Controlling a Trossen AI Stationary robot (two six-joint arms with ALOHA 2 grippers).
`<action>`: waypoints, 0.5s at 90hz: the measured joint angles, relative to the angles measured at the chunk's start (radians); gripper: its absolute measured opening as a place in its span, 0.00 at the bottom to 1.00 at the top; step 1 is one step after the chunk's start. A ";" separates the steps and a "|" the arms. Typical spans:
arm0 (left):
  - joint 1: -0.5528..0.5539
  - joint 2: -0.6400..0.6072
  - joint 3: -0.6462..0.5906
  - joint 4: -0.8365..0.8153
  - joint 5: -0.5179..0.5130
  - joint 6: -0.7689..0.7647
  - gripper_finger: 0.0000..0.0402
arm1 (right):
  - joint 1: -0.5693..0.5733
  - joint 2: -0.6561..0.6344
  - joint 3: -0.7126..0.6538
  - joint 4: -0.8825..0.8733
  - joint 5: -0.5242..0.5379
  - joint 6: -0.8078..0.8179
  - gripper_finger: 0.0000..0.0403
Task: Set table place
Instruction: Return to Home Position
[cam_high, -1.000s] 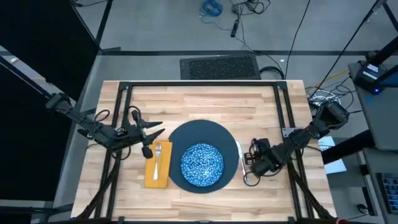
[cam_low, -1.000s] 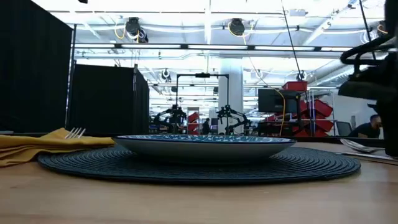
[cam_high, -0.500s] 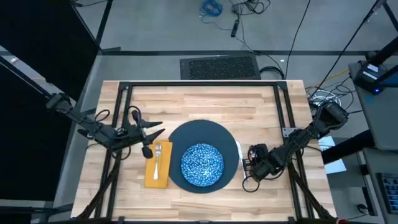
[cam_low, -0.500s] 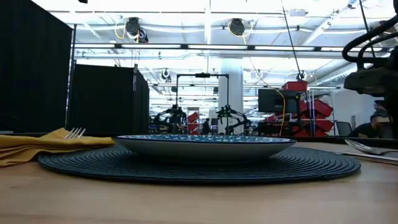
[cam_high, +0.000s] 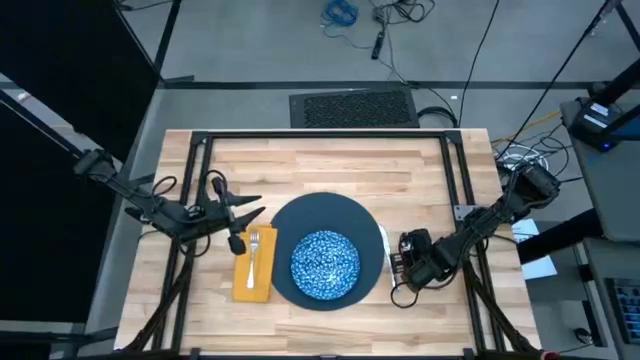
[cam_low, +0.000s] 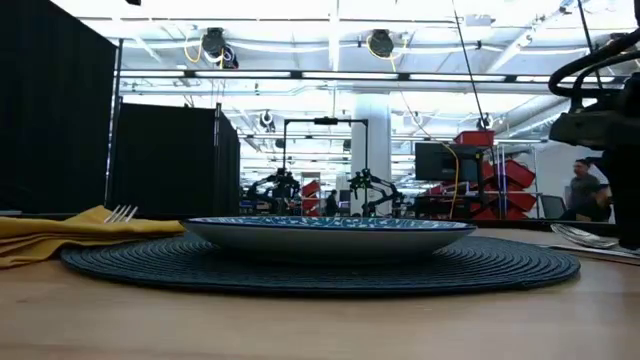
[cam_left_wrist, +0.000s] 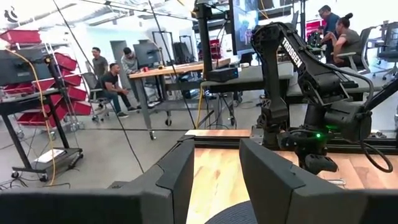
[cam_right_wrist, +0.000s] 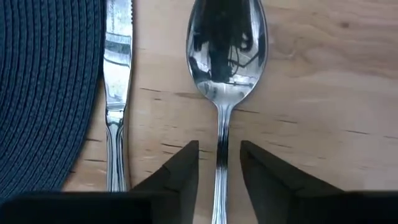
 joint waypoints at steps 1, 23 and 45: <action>0.000 0.000 0.000 0.000 0.000 0.000 0.29 | 0.000 -0.001 0.000 -0.001 0.000 -0.002 0.29; -0.001 -0.003 0.025 0.035 -0.013 0.029 0.29 | -0.018 -0.100 0.000 -0.064 0.109 -0.107 0.34; -0.047 -0.049 0.021 0.017 -0.041 0.089 0.29 | -0.021 -0.394 0.000 -0.134 0.385 -0.543 0.34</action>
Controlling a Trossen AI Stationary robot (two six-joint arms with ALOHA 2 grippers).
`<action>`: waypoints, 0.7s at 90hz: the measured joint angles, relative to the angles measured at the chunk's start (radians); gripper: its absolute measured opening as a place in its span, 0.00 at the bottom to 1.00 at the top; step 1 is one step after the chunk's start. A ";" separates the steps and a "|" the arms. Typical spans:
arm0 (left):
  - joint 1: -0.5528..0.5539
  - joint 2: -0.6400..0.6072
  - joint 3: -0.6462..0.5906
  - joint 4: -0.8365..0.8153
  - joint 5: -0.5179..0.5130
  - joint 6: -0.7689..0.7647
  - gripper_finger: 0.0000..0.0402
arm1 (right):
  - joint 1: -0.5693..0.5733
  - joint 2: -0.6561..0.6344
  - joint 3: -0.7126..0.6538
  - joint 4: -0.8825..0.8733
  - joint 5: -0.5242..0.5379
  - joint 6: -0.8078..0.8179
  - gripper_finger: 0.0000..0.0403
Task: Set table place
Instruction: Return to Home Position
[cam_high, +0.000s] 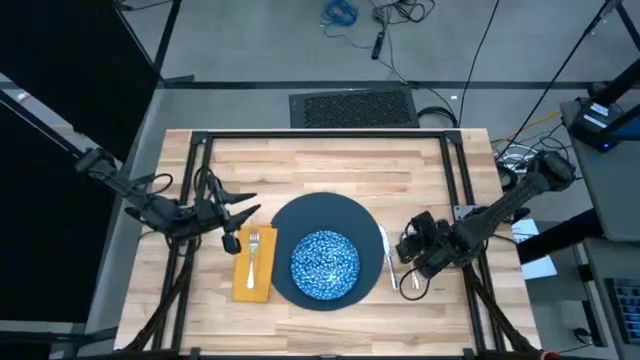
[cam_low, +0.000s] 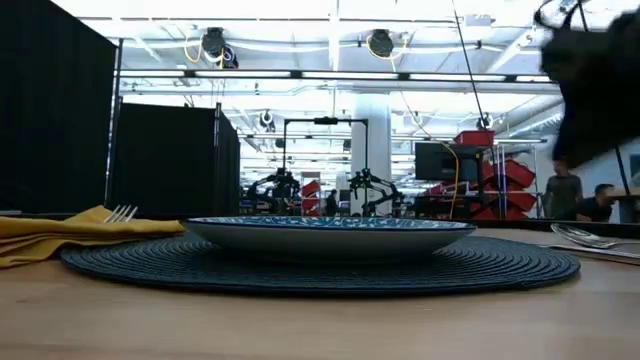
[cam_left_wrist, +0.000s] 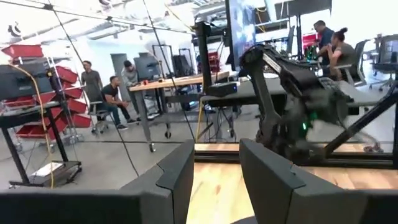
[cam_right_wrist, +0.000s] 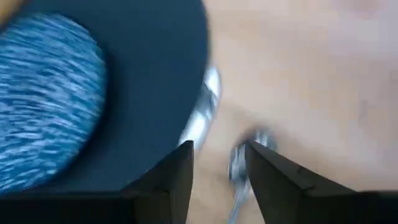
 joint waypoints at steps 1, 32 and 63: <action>-0.002 -0.004 -0.001 -0.006 -0.005 0.000 0.29 | 0.001 -0.016 0.000 -0.002 0.016 -0.026 0.34; -0.007 -0.312 -0.135 -0.012 0.154 0.067 0.29 | 0.173 -0.431 -0.101 0.169 0.493 -0.616 0.34; 0.202 -0.504 -0.296 0.160 0.374 0.077 0.29 | -0.025 -0.802 -0.541 1.453 -0.157 -1.649 0.34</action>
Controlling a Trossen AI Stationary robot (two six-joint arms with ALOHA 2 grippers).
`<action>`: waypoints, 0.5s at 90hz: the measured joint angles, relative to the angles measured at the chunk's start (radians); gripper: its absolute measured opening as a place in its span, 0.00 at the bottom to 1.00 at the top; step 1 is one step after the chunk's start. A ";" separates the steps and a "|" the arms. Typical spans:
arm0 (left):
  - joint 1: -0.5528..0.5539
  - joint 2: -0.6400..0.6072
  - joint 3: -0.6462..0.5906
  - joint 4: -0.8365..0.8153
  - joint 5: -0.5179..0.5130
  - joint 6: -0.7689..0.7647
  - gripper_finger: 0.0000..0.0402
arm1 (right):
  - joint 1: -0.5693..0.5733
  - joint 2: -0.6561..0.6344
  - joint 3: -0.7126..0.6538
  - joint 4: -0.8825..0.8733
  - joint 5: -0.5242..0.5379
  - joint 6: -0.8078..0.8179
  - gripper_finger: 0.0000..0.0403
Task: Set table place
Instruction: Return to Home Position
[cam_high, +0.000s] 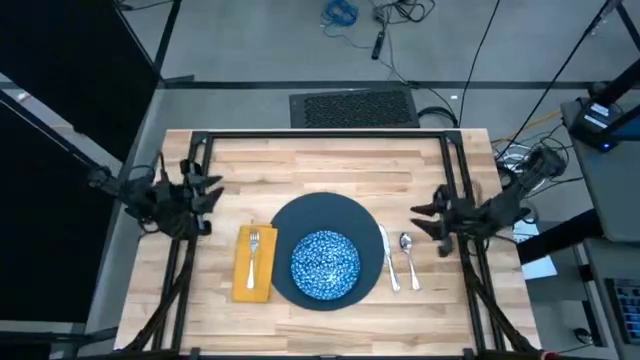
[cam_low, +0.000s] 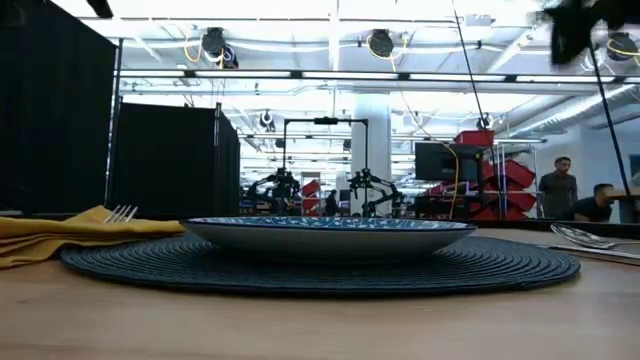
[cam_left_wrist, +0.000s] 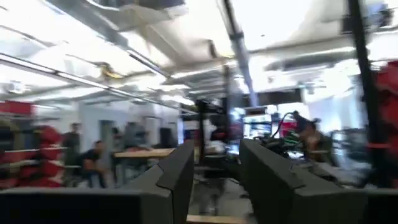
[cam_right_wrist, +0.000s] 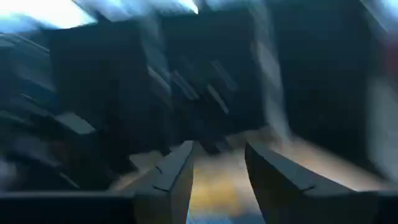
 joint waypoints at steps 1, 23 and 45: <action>0.005 0.000 0.000 -0.003 0.011 -0.005 0.29 | -0.016 -0.008 0.000 -0.001 -0.032 -0.011 0.34; 0.127 -0.010 0.000 -0.143 0.120 -0.059 0.29 | -0.432 -0.012 -0.002 -0.331 -0.400 0.295 0.34; 0.239 -0.081 0.000 -0.321 0.237 -0.213 0.29 | -0.787 0.165 -0.001 -0.296 -0.802 0.421 0.34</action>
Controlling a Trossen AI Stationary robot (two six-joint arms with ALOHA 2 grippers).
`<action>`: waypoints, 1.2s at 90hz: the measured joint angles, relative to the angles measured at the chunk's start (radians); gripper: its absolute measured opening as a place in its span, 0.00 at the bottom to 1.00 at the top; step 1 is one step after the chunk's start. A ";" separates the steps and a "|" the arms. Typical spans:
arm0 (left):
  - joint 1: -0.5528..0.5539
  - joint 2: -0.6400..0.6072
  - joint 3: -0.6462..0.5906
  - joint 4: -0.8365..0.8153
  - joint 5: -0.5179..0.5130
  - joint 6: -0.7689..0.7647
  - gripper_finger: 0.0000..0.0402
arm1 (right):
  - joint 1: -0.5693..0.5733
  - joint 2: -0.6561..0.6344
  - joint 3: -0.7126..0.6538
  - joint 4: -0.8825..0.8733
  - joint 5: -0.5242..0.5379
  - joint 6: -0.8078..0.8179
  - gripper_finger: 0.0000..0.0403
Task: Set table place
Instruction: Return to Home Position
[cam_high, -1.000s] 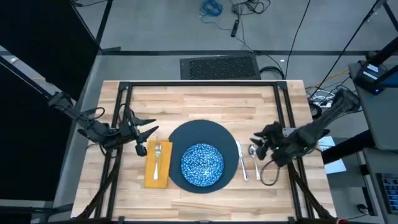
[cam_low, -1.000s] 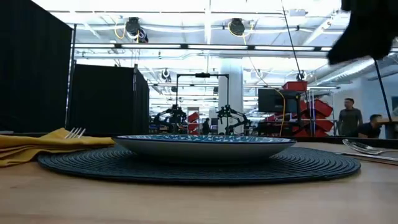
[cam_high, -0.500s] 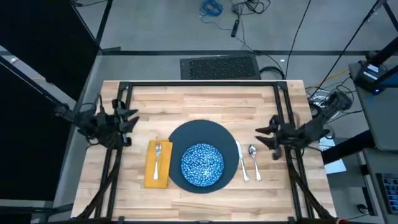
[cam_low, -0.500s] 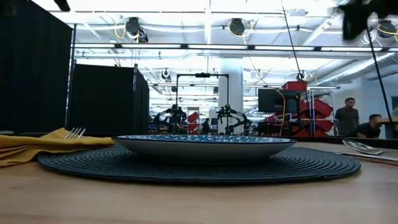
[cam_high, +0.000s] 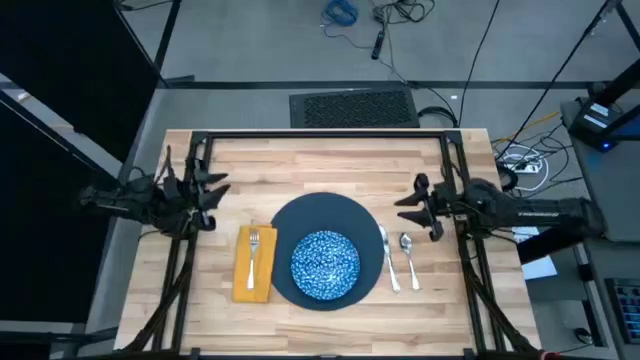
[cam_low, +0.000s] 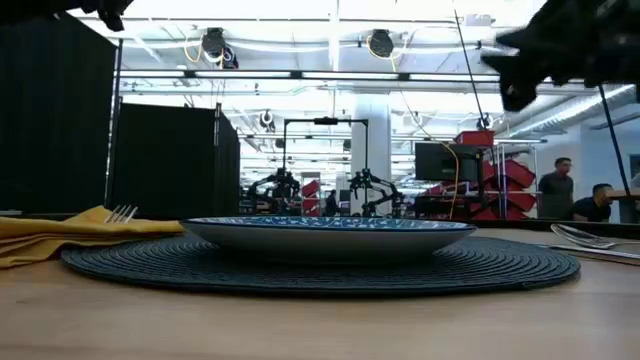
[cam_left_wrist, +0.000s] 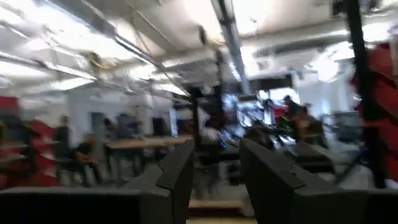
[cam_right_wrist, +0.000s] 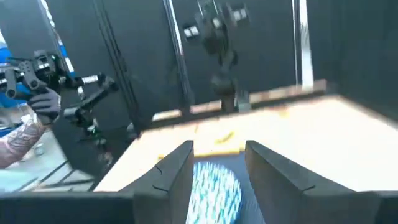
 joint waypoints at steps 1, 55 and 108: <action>0.002 -0.005 0.000 -0.020 0.000 -0.011 0.29 | -0.004 0.008 0.000 0.000 -0.010 0.002 0.34; -0.101 -0.060 0.000 -0.407 -0.300 -0.266 0.29 | 0.267 0.081 0.000 -0.142 0.443 -0.035 0.23; -0.250 -0.163 -0.165 -0.219 -0.448 -0.130 0.29 | 0.344 -0.105 -0.127 -0.085 0.621 -0.124 0.24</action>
